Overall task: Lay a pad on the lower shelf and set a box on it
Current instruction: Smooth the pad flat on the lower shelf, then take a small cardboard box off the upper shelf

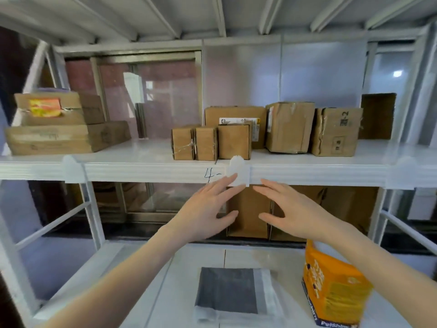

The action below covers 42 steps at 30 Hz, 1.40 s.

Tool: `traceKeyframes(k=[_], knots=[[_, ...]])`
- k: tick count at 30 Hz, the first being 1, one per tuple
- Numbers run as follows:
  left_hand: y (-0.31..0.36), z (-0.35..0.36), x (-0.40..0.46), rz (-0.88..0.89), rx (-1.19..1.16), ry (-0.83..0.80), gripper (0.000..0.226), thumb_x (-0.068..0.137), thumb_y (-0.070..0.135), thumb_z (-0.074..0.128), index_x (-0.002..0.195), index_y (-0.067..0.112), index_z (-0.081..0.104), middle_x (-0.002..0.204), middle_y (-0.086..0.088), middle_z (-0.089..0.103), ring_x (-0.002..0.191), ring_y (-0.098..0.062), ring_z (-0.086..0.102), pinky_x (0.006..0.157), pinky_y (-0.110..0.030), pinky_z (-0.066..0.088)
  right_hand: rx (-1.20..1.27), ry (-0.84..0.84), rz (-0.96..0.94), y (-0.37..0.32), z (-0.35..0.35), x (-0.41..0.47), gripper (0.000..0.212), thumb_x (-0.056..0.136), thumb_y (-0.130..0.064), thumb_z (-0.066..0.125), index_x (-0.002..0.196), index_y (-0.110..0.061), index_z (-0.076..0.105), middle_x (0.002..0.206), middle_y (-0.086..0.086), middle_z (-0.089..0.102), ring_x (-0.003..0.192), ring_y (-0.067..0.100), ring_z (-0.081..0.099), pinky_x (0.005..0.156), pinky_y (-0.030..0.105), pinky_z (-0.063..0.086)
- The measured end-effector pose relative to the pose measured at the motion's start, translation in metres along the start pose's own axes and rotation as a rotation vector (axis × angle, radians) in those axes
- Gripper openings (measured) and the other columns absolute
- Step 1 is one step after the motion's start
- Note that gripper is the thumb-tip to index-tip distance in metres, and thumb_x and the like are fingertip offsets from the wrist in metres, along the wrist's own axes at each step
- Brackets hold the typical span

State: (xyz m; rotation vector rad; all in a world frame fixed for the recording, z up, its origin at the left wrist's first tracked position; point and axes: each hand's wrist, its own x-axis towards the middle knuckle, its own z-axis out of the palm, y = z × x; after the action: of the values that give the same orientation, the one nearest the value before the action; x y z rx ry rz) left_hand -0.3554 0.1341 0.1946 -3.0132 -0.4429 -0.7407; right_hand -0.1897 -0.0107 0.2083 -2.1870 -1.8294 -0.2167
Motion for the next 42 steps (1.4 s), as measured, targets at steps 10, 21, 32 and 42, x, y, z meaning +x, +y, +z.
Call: traceKeyframes(k=[10, 21, 32, 42], knots=[[-0.031, -0.067, 0.045, -0.042, 0.083, 0.21, 0.062, 0.091, 0.038, 0.049, 0.147, 0.03, 0.022, 0.159, 0.005, 0.014, 0.145, -0.019, 0.017, 0.118, -0.044, 0.018, -0.027, 0.23, 0.009, -0.019, -0.065, 0.052, 0.064, 0.092, -0.04, 0.048, 0.148, -0.032, 0.017, 0.159, -0.008, 0.006, 0.145, 0.016, 0.012, 0.112, 0.037, 0.025], [-0.075, -0.065, 0.102, -0.155, 0.213, 0.251, 0.065, 0.089, 0.041, 0.05, 0.146, 0.026, 0.022, 0.153, 0.001, 0.029, 0.142, -0.02, 0.024, 0.116, -0.045, 0.008, -0.044, 0.295, 0.038, -0.02, -0.076, 0.158, 0.057, 0.09, -0.049, 0.045, 0.142, -0.028, 0.032, 0.155, 0.002, 0.017, 0.14, 0.032, 0.018, 0.103, 0.047, 0.034], [-0.078, -0.052, 0.11, -0.21, 0.264, 0.299, 0.067, 0.081, 0.056, 0.056, 0.135, 0.02, 0.039, 0.136, 0.003, 0.049, 0.131, -0.019, 0.04, 0.117, -0.047, 0.003, -0.276, 0.377, 0.27, -0.027, -0.064, 0.204, 0.082, 0.081, -0.075, 0.029, 0.135, -0.012, 0.036, 0.133, 0.019, 0.038, 0.108, 0.037, 0.053, 0.069, 0.035, 0.041], [-0.076, -0.049, 0.107, -0.2, 0.264, 0.258, 0.075, 0.081, 0.057, 0.055, 0.14, 0.018, 0.032, 0.144, 0.0, 0.042, 0.136, -0.022, 0.034, 0.117, -0.045, 0.012, -0.119, 0.473, 0.234, -0.018, -0.072, 0.189, 0.065, 0.082, -0.057, 0.048, 0.126, -0.01, 0.037, 0.125, 0.018, 0.039, 0.102, 0.039, 0.054, 0.065, 0.032, 0.034]])
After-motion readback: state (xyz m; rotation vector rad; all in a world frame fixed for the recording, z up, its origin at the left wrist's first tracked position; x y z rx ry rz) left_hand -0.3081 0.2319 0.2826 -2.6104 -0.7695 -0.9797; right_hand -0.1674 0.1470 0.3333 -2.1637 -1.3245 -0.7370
